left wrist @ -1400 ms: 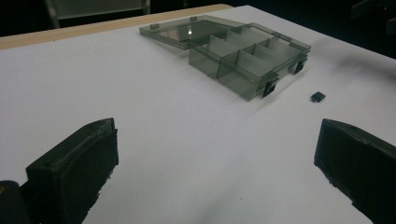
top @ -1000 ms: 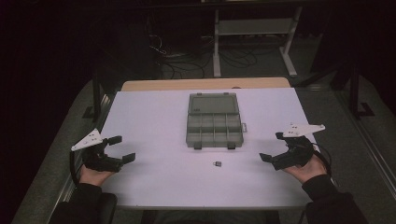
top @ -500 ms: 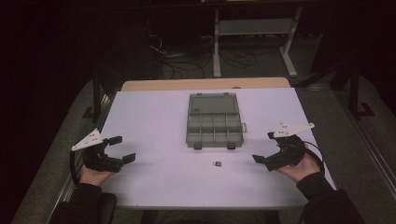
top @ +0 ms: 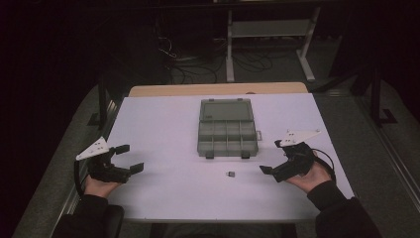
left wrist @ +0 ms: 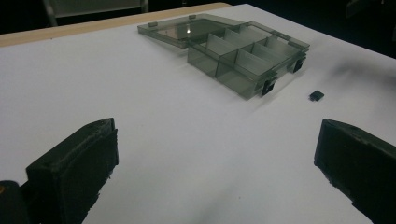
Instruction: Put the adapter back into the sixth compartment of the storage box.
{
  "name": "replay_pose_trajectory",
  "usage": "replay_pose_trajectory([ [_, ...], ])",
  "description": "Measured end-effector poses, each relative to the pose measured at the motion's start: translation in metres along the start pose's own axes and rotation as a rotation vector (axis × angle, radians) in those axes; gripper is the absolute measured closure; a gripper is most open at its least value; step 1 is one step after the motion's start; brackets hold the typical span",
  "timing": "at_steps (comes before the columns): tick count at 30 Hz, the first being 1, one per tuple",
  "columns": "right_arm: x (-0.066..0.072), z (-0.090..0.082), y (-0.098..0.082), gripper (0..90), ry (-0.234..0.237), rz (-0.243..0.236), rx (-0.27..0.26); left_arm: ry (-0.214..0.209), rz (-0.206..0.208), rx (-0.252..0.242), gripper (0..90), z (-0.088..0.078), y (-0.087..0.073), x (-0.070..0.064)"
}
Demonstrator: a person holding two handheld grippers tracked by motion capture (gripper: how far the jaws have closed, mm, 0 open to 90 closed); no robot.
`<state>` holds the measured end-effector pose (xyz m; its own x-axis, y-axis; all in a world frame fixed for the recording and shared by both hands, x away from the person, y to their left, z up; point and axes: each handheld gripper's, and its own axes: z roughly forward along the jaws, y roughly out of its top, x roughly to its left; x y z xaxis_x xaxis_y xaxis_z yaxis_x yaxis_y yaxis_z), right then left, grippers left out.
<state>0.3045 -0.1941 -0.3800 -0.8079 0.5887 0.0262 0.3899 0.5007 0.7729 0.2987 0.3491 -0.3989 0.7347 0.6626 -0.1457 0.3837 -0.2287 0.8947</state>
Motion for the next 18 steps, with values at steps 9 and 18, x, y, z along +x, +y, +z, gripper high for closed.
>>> replay_pose_trajectory([
  [9, 0.006, 0.009, 0.011, 0.0, 0.042, -0.031, 0.019, -0.001, 0.0, 0.0, 0.0, 0.0, 0.0, 0.0],
  [18, 0.011, 0.017, 0.021, 0.0, 0.068, -0.053, 0.052, -0.003, 0.001, 0.001, 0.0, 0.0, 0.0, 0.0],
])
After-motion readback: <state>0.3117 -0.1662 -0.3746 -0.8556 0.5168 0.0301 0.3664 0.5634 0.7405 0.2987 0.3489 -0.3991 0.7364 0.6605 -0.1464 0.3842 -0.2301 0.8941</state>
